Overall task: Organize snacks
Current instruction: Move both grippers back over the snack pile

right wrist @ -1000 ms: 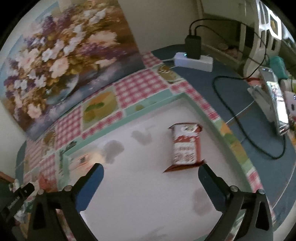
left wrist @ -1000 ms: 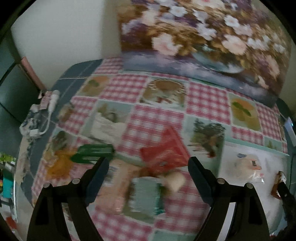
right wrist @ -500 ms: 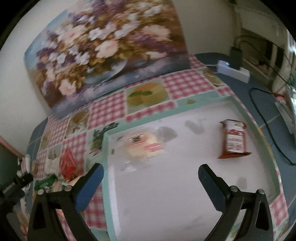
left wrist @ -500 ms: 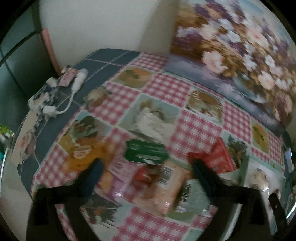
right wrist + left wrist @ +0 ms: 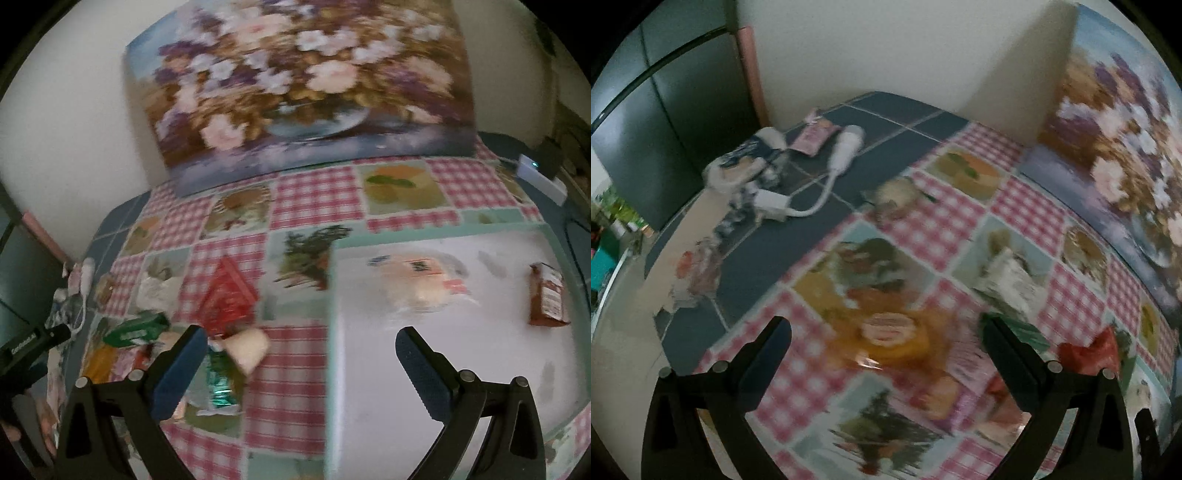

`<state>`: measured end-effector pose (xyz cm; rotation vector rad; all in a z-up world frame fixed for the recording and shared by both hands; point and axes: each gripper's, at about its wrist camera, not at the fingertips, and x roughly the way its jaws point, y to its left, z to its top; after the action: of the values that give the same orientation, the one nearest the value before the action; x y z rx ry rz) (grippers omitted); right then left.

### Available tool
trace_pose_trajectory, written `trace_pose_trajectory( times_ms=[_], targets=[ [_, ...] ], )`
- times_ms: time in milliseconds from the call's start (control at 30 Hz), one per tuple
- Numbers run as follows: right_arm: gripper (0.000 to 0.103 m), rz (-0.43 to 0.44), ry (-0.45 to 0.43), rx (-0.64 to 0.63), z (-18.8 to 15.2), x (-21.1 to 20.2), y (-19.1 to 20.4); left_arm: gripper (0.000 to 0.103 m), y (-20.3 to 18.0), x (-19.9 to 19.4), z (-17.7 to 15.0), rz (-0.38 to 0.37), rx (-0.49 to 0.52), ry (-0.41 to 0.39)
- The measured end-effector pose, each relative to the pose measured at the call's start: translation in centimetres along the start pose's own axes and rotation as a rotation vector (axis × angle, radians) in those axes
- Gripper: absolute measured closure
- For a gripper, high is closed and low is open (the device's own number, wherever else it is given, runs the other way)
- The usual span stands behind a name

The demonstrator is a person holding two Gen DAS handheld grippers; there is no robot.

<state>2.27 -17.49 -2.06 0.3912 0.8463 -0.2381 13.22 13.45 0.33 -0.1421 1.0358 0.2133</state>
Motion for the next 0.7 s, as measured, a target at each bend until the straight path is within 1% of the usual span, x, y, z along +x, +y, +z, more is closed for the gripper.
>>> trace_pose_trajectory(
  times_ms=[200,300,367,533,633,700],
  targets=[
    [0.000,0.028,0.038,-0.038,-0.7,0.9,3.0,0.000,3.0,0.3,0.7,0.001,-0.060,-0.011],
    [0.000,0.028,0.065,-0.053,-1.1,1.7,4.0,0.000,4.0,0.8,0.7,-0.022,-0.096,0.004],
    [0.000,0.025,0.081,-0.058,-1.4,2.2,4.5,0.000,4.0,1.2,0.7,-0.035,-0.094,0.015],
    [0.000,0.010,0.129,-0.087,-2.3,3.6,5.6,0.000,1.9,2.1,0.3,-0.090,-0.015,0.061],
    [0.000,-0.005,0.143,-0.101,-2.8,4.2,6.2,0.000,-0.2,2.6,-0.1,-0.121,0.071,0.101],
    [0.000,-0.015,0.161,-0.123,-3.2,4.7,6.7,0.000,-1.2,2.8,-0.3,-0.117,0.121,0.114]
  ],
)
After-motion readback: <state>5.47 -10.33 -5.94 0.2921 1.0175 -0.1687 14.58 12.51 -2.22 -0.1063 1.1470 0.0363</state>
